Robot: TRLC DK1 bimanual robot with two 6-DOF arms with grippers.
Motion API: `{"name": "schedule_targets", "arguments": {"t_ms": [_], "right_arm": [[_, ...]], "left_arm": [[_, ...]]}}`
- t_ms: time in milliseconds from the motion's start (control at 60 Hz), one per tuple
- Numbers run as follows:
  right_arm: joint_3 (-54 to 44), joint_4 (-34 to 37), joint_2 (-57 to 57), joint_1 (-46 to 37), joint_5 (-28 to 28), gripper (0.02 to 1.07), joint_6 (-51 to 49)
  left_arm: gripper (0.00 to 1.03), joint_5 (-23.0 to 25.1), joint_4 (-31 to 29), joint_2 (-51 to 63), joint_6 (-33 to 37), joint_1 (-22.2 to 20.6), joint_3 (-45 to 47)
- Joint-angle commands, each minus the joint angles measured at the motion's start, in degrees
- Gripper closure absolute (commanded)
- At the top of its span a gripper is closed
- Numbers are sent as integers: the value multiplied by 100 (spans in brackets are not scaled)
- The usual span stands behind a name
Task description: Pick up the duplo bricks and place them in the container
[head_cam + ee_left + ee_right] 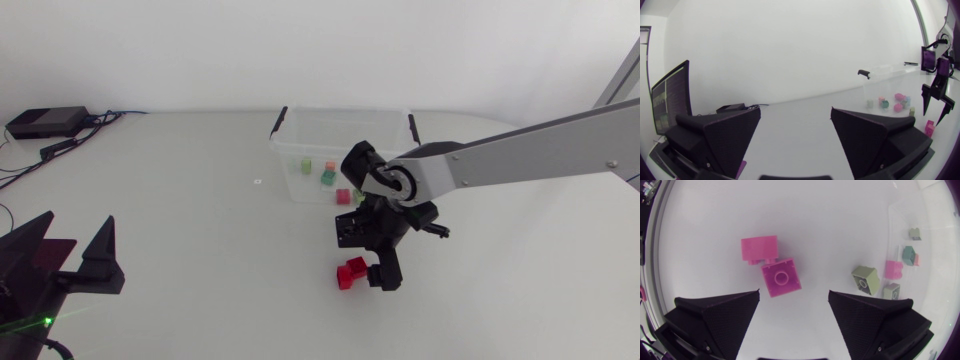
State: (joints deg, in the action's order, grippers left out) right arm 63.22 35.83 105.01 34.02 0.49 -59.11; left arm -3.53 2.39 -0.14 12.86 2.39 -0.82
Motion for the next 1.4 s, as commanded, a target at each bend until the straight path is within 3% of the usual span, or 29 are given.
{"name": "schedule_targets", "arguments": {"t_ms": [0, 200, 267, 367, 467, 767, 1017, 1117, 1383], "right_arm": [[182, 117, 248, 114, 65, 7, -241], [287, 169, 397, 245, 109, 10, -285], [270, 178, 406, 245, 109, 24, -329], [217, 187, 345, 254, 91, 62, -391], [164, 222, 221, 254, 56, 81, -391], [235, 864, -947, 78, -32, 81, -180], [1201, 1251, -1668, -405, -462, 81, 269], [1579, 1022, -1651, -642, -647, 81, 673], [1948, -903, -1246, -1231, -814, 81, 2281]], "left_arm": [[5, -7, -46, -65, -161, -125, 108], [5, -7, -187, -65, -170, -125, 91], [5, 1, -187, -65, -161, -134, 91], [5, -7, -187, -65, -152, -134, 91], [5, -7, -187, -65, -144, -134, 91], [5, 1, -195, -65, -126, -125, 91], [5, -7, -195, -65, -126, -125, 91], [5, 1, -195, -65, -126, -125, 91], [5, -7, -195, -65, -126, -125, 82]]}}
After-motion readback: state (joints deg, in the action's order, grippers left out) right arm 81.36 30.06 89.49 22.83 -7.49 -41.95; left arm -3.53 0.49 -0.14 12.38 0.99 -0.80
